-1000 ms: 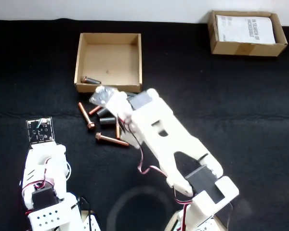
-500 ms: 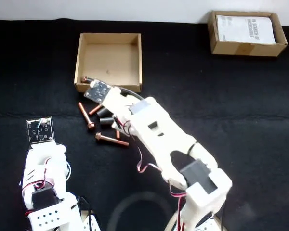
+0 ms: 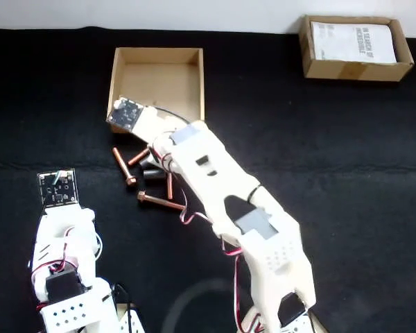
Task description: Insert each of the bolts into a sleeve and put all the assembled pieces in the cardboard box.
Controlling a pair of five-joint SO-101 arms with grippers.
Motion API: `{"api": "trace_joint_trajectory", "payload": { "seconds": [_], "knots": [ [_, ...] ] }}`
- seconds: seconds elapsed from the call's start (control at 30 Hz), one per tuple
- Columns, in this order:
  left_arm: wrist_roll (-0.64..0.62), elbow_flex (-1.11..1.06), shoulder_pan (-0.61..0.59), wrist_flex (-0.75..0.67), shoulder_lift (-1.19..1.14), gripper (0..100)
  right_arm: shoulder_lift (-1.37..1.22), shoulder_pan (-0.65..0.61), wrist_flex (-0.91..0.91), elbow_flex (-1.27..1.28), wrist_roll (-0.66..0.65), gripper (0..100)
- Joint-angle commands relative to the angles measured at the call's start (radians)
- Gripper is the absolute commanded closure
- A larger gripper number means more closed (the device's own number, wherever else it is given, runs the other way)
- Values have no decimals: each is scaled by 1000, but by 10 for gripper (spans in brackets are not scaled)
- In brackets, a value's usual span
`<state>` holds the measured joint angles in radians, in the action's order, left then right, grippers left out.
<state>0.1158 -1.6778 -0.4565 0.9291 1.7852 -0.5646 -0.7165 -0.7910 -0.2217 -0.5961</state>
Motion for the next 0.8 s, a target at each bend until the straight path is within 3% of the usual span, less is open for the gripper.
{"api": "trace_joint_trajectory", "payload": {
  "seconds": [0.0, 0.4, 0.53, 0.77],
  "knots": [
    [5, -16, -12, 5, 22, 987, -53, 24, -5, -134, -15, 840],
    [5, -16, -12, 5, 28, 987, -271, 28, -84, -361, 6, 850],
    [5, -16, -12, 5, 28, 987, -302, 39, -82, -423, 78, 987],
    [5, -16, -12, 6, 28, 987, -312, 45, -84, -469, 91, 991]
  ]
}}
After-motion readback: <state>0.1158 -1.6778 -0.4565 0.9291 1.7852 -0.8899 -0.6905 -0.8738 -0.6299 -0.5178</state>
